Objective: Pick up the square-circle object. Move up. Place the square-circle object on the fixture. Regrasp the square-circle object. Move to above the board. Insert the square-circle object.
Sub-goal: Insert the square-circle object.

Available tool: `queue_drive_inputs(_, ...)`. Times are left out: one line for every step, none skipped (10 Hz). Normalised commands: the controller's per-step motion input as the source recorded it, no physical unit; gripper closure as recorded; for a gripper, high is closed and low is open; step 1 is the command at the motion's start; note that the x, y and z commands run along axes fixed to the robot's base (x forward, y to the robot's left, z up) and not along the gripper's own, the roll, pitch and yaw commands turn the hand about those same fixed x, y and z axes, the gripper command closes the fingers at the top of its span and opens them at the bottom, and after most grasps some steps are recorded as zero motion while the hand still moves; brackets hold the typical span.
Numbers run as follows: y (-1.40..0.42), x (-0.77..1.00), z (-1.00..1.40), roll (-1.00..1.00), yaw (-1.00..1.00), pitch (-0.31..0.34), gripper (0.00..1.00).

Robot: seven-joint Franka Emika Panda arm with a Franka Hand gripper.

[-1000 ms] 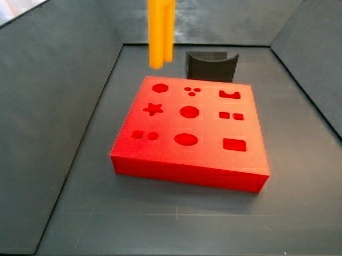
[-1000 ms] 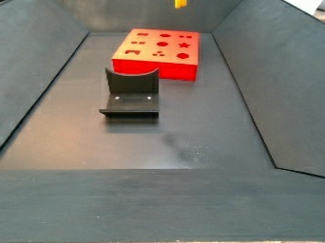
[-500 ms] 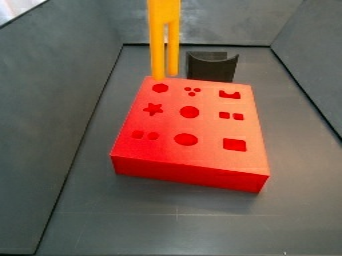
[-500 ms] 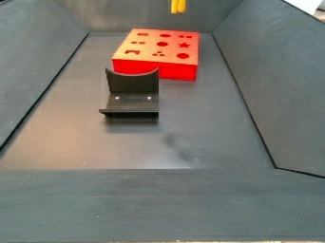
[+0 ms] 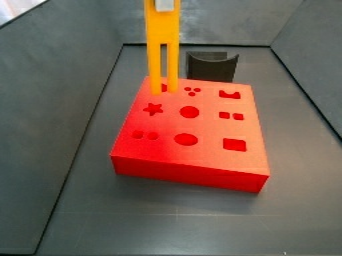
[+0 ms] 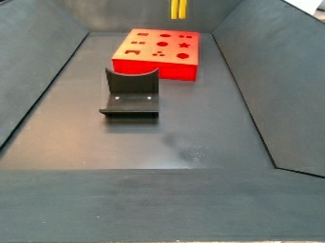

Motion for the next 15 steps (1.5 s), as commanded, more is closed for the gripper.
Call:
queue_drive_inputs(-0.23,-0.04,-0.12,0.05,-0.83,0.003,1.00)
queue_drive_inputs(-0.23,-0.18,-0.06,0.14,-0.75,0.069,1.00)
queue_drive_inputs(-0.23,-0.24,-0.10,0.16,-0.71,0.093,1.00)
queue_drive_inputs(-0.23,-0.25,-0.10,0.17,-0.70,0.090,1.00)
queue_drive_inputs(-0.21,-0.24,-0.12,0.17,-0.72,0.091,1.00)
queue_drive_inputs(-0.23,-0.25,-0.20,0.13,-0.70,0.067,1.00)
queue_drive_inputs(-0.14,-0.05,-0.30,0.05,-0.19,0.037,1.00)
queue_drive_inputs(-0.10,-0.01,-0.31,0.00,-0.04,0.020,1.00)
queue_drive_inputs(-0.07,0.00,-0.29,0.00,-0.02,0.009,1.00)
queue_drive_inputs(-0.10,0.00,-0.29,0.00,-0.05,0.000,1.00)
queue_drive_inputs(-0.07,0.00,-0.27,0.00,-0.05,0.000,1.00)
queue_drive_inputs(-0.03,0.00,-0.18,0.03,-0.11,0.003,1.00)
queue_drive_inputs(0.00,0.00,-0.23,0.07,-0.11,0.031,1.00)
queue_drive_inputs(0.00,0.00,-0.27,0.06,-0.11,0.033,1.00)
queue_drive_inputs(0.00,0.00,-0.31,0.06,-0.10,0.043,1.00)
